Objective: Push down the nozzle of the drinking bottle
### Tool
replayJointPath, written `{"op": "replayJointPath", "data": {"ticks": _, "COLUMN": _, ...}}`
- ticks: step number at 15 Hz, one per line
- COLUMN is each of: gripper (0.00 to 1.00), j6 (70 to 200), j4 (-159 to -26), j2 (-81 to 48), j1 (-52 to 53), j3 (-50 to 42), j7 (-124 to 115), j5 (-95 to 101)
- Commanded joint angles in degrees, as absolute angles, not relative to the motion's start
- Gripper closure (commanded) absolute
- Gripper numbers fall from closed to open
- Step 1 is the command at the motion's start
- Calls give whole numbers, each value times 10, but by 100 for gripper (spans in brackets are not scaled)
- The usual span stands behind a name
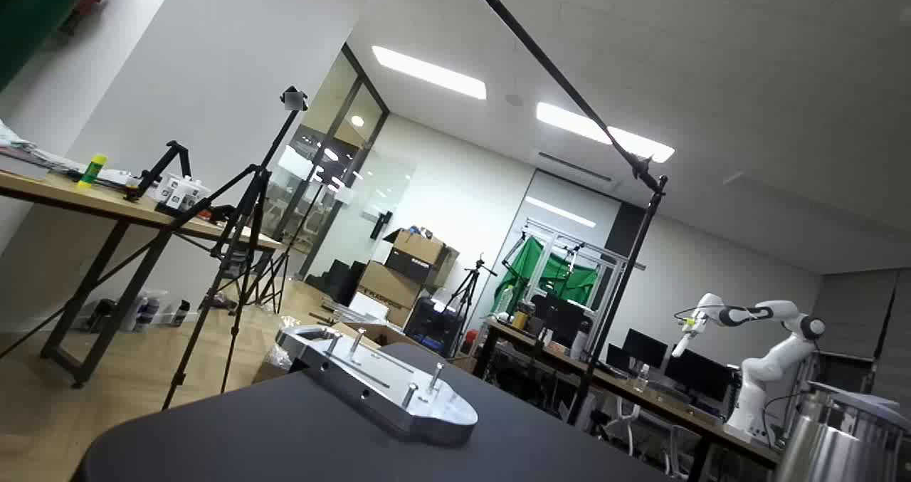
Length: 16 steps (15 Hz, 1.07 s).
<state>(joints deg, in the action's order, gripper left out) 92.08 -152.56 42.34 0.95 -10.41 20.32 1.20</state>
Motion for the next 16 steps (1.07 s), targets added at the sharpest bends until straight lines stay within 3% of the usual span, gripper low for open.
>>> {"op": "replayJointPath", "data": {"ticks": 1, "gripper": 0, "j6": 920, "j4": -1524, "j2": 423, "j1": 6, "j3": -100, "j7": 205, "j5": 10}}
{"op": "replayJointPath", "data": {"ticks": 8, "gripper": 0, "j6": 969, "j4": -1500, "j2": 400, "j1": 11, "j3": -88, "j7": 210, "j5": 26}}
{"op": "replayJointPath", "data": {"ticks": 9, "gripper": 25, "j6": 986, "j4": -1493, "j2": 389, "j1": 13, "j3": -83, "j7": 209, "j5": 29}}
{"op": "replayJointPath", "data": {"ticks": 10, "gripper": 27, "j6": 1001, "j4": -1483, "j2": 376, "j1": 15, "j3": -77, "j7": 205, "j5": 33}}
{"op": "replayJointPath", "data": {"ticks": 16, "gripper": 69, "j6": 1096, "j4": -1398, "j2": 269, "j1": 22, "j3": -30, "j7": 183, "j5": 57}}
